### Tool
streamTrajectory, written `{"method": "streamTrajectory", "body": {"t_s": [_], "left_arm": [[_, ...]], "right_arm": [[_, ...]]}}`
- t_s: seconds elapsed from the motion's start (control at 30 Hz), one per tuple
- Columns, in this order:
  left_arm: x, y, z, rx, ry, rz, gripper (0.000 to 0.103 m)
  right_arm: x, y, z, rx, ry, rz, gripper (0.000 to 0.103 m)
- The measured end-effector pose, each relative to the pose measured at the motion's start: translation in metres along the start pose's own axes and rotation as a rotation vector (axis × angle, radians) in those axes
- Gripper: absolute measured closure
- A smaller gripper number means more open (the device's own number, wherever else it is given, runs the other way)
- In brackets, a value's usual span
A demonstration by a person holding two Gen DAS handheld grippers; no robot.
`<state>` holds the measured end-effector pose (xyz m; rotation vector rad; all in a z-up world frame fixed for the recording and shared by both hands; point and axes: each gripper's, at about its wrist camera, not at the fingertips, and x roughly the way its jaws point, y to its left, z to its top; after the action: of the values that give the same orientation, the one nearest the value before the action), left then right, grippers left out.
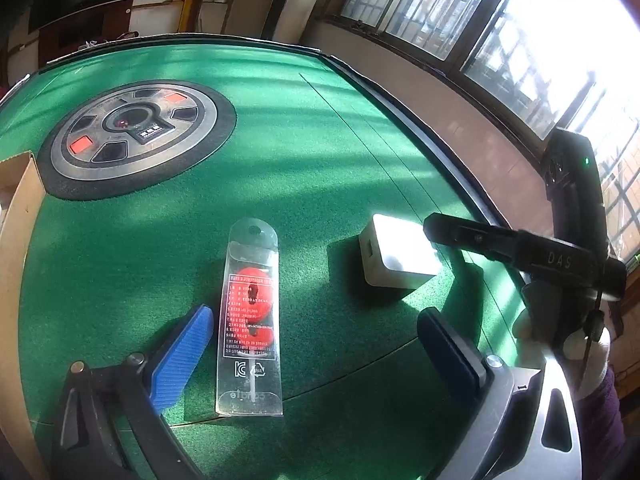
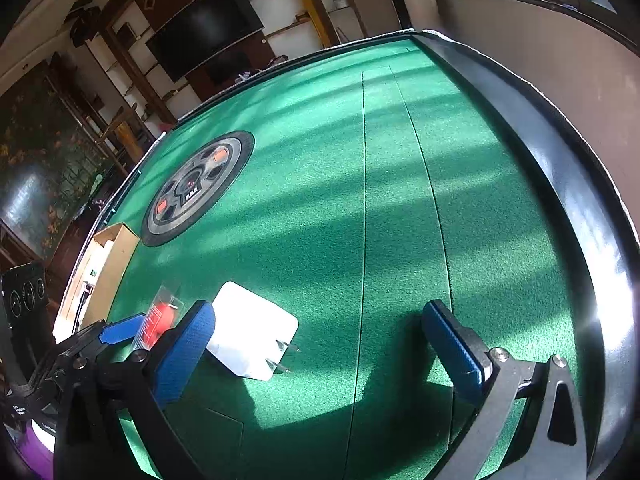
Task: Organize rigid objects
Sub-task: 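Close the right tool on the charger while the left tool grasps the clear red packet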
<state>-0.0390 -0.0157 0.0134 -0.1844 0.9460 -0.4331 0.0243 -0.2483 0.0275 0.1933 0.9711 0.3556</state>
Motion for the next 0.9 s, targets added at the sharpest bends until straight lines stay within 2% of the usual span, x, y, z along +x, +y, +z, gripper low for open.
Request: {"method": "streamTrajectory", "body": {"t_s": [0.03,0.07,0.1,0.13,0.17,0.23,0.33,0.4,0.47,0.5,0.57,0.7,0.73,0.8,0.83,0.9], "left_arm": [[-0.001,-0.002,-0.002,0.017,0.002,0.043,0.012],[-0.004,-0.004,-0.004,0.038,0.003,0.103,0.033],[-0.007,-0.002,-0.007,0.052,0.006,0.123,0.043],[-0.011,0.003,-0.009,0.044,0.007,0.118,0.061],[-0.015,0.01,-0.01,0.02,0.009,0.104,0.066],[-0.021,0.022,-0.012,-0.028,0.012,0.065,0.066],[-0.025,0.026,-0.015,-0.049,0.002,0.045,0.066],[-0.024,0.023,-0.015,-0.047,0.006,0.046,0.06],[-0.023,0.018,-0.014,-0.043,0.013,0.04,0.037],[-0.022,0.015,-0.013,-0.041,0.011,0.054,0.034],[-0.018,0.009,-0.009,-0.026,0.01,0.082,0.032],[-0.004,-0.004,-0.003,0.023,0.011,0.156,0.033],[-0.001,-0.006,-0.003,0.03,0.004,0.171,0.034],[0.002,-0.009,-0.001,0.053,0.0,0.196,0.053],[0.002,-0.009,-0.001,0.053,0.002,0.189,0.077],[0.002,-0.006,-0.001,0.043,0.001,0.159,0.075]], "right_arm": [[0.0,0.002,0.001,0.021,0.022,-0.018,0.0],[-0.001,0.004,0.001,0.048,0.033,-0.019,0.0],[-0.005,0.007,0.0,0.067,0.024,-0.009,0.0],[-0.008,0.01,-0.001,0.072,0.019,-0.006,0.0],[-0.01,0.016,-0.002,0.062,0.024,-0.014,0.0],[-0.011,0.032,-0.003,0.022,0.032,-0.045,0.0],[-0.005,0.055,-0.003,-0.02,0.046,-0.108,0.0],[0.002,0.068,-0.003,-0.048,0.051,-0.161,0.002],[0.009,0.08,-0.004,-0.088,0.048,-0.231,0.01],[0.014,0.084,-0.004,-0.106,0.051,-0.256,0.014],[0.024,0.088,-0.006,-0.132,0.073,-0.29,0.043],[0.022,0.082,-0.009,-0.137,0.063,-0.267,0.044],[0.019,0.08,-0.01,-0.138,0.061,-0.266,0.044],[0.013,0.074,-0.014,-0.144,0.057,-0.275,0.044],[0.011,0.071,-0.015,-0.142,0.056,-0.28,0.044],[0.005,0.065,-0.018,-0.131,0.055,-0.271,0.043]]}}
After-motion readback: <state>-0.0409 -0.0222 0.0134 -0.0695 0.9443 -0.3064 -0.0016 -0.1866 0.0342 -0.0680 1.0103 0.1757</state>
